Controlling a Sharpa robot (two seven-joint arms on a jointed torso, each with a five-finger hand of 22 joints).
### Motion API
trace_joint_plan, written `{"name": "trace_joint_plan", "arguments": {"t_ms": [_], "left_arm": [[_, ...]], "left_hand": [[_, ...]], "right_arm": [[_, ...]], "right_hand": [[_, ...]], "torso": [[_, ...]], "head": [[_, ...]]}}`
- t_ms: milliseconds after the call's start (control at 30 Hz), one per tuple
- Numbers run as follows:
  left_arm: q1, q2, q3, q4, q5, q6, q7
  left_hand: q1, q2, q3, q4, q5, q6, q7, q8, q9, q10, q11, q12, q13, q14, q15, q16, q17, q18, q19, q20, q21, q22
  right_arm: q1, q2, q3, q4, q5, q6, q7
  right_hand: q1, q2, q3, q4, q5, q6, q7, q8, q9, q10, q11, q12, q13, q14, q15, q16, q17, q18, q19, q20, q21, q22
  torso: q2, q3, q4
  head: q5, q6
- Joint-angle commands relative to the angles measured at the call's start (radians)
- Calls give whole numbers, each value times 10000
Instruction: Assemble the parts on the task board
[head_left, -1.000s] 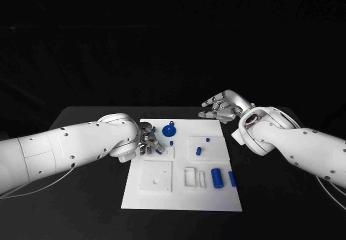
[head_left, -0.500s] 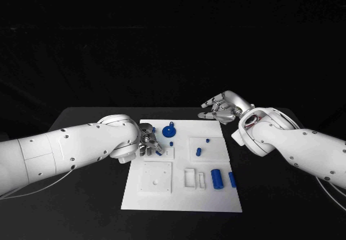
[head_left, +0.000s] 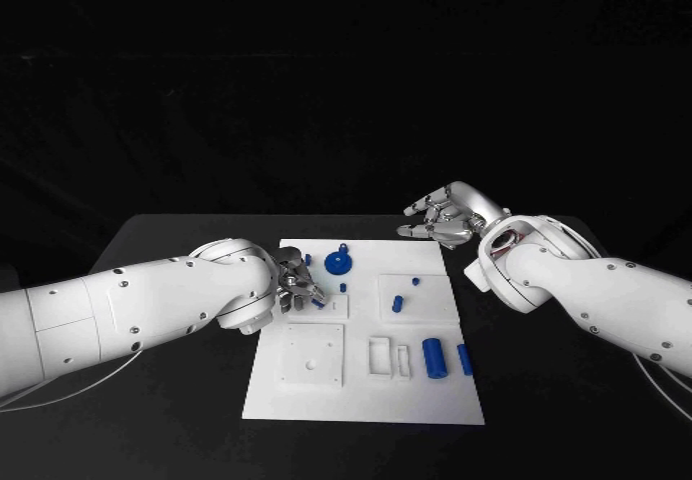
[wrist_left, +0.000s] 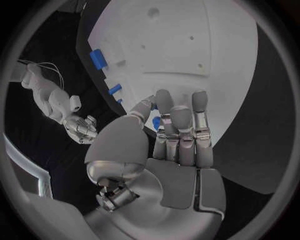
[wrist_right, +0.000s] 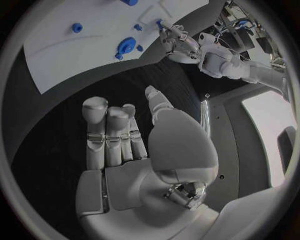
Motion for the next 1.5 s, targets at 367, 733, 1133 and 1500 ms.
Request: {"name": "trace_joint_plan", "arguments": {"t_ms": [367, 733, 1133, 1500], "left_arm": [[-97, -122, 4, 261, 635, -1532, 165], [-197, -88, 2, 275, 489, -935, -52], [-310, -90, 0, 327, -378, -742, -185], [-359, -120, 0, 348, -681, -595, -251]], "left_hand": [[-24, 140, 237, -95, 85, 2312, -1276, 380, 4383, 360, -277, 116, 3, 34, -74, 116, 84, -73, 37, -7, 124, 216], [-62, 151, 262, -119, 64, 2307, -1274, 398, 4352, 359, -272, 137, -15, 16, -67, 131, 106, -73, 1, -2, 174, 214], [-73, 163, 257, -127, 54, 2318, -1278, 430, 4347, 359, -270, 170, -18, 13, -67, 160, 123, -73, -19, -1, 217, 213], [-80, 152, 234, -113, 56, 2315, -1290, 513, 4389, 359, -275, 271, 6, 11, -73, 241, 150, -73, -27, -5, 294, 217]], "right_arm": [[-6, -50, 6, -6, 41, 59, 102], [-12, -33, 6, -41, 47, 107, 92], [-20, -27, 6, -57, 51, 125, 87], [-30, -21, 6, -71, 57, 136, 90]], "right_hand": [[-76, 43, -60, 36, 84, 72, -23, -33, -14, -36, -11, 51, -1, -57, -26, -42, -9, 179, 132, 28, -32, 794], [-78, 49, -69, 40, 105, 73, -23, -33, -13, -38, -12, 51, -3, -54, -27, -40, -6, 179, 133, 27, -39, 793], [-78, 49, -69, 40, 105, 73, -23, -33, -13, -38, -12, 51, -3, -54, -27, -40, -6, 179, 133, 27, -39, 793], [-78, 49, -69, 40, 105, 73, -23, -33, -13, -38, -12, 51, -3, -54, -27, -40, -6, 179, 133, 27, -39, 793]], "torso": [[-14, 1, 2], [-12, 9, -14], [-12, 4, -9], [4, -7, -6]], "head": [[-11, -49], [6, -51], [14, -39], [16, -1]]}}
